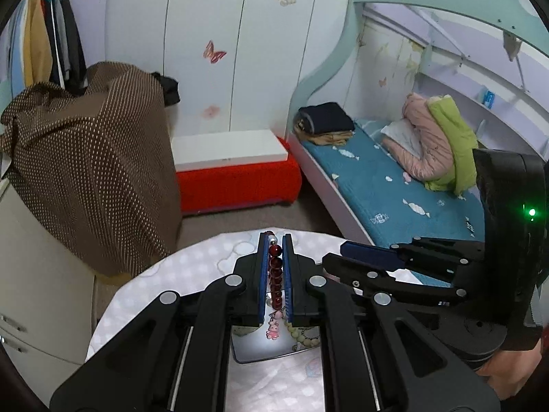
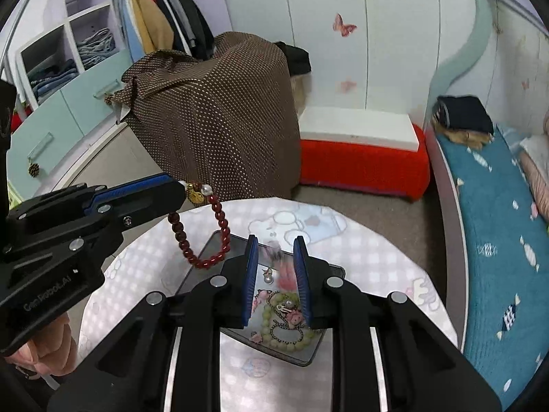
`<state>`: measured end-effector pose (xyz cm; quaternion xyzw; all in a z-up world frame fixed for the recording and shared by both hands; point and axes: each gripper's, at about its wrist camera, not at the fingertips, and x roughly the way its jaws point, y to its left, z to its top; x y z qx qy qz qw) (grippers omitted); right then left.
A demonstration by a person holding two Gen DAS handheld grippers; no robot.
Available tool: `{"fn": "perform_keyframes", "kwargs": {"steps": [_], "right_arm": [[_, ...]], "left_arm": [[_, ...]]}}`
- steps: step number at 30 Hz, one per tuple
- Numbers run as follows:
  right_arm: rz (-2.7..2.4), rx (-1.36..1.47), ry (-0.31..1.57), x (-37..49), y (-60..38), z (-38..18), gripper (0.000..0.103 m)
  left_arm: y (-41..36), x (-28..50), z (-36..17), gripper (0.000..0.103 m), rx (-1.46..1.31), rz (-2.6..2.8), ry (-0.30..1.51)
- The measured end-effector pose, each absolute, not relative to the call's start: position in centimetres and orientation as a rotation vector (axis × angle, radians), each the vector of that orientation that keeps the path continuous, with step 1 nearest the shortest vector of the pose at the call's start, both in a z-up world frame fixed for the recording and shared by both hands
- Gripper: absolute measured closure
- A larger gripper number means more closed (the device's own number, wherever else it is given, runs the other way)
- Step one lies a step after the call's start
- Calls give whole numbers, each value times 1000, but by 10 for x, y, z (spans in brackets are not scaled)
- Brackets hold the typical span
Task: Organize jewelry
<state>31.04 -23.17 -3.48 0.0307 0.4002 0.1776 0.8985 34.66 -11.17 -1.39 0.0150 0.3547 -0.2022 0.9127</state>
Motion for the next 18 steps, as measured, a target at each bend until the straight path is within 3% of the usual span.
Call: {"fn": "perform_keyframes", "kwargs": {"steps": [1, 3, 4, 5, 6, 9, 18], "right_arm": [[368, 73, 833, 311, -233, -36, 76], [363, 91, 840, 312, -236, -38, 60], [361, 98, 839, 311, -236, -39, 47], [356, 109, 835, 309, -238, -38, 42], [350, 116, 830, 309, -240, -38, 34], [323, 144, 809, 303, -246, -34, 9], [240, 173, 782, 281, -254, -24, 7]], "left_arm": [[-112, 348, -16, 94, 30, -413, 736], [-109, 349, -16, 75, 24, -400, 734], [-106, 349, -15, 47, 14, -386, 726], [-104, 348, -13, 22, 6, -370, 714], [-101, 346, -11, 15, 0, -350, 698], [-94, 339, -4, 11, 0, -315, 671], [-69, 292, 17, 5, 30, -185, 576]]}}
